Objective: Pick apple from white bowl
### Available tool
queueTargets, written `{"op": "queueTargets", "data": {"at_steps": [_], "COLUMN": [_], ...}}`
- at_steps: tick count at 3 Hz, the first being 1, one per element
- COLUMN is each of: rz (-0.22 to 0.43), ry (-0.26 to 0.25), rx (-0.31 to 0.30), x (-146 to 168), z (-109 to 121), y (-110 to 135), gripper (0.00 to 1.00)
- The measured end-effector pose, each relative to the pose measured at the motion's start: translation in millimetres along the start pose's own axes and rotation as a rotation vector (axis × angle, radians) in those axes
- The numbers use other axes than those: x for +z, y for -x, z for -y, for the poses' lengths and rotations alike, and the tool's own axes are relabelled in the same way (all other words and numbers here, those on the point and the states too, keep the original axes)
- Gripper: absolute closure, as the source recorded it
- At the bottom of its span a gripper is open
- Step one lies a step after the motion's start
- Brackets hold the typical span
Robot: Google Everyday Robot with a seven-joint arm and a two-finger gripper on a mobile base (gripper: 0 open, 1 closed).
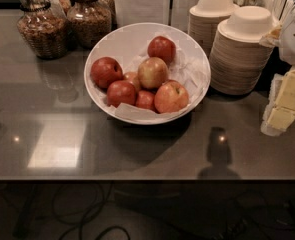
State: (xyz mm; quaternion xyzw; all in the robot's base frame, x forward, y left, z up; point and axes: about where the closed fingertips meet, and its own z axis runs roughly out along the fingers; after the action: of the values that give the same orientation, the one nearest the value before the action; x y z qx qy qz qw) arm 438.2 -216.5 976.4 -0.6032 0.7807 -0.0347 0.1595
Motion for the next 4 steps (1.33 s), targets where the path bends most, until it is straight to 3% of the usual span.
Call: {"op": "queueTargets", "data": {"at_steps": [1, 2, 3, 4], "rz": [0.009, 0.082, 0.141, 0.142], "ry": [-0.011, -0.011, -0.001, -0.001], "rx": [0.004, 0.025, -0.009, -0.009], "x": [1.4, 16.3, 29.3, 29.9], "z": [3.1, 18.7, 35.6, 36.1], "y": [3.7, 23.4, 54.6, 55.3], "gripper": [0.00, 0.00, 0.00, 0.00]}}
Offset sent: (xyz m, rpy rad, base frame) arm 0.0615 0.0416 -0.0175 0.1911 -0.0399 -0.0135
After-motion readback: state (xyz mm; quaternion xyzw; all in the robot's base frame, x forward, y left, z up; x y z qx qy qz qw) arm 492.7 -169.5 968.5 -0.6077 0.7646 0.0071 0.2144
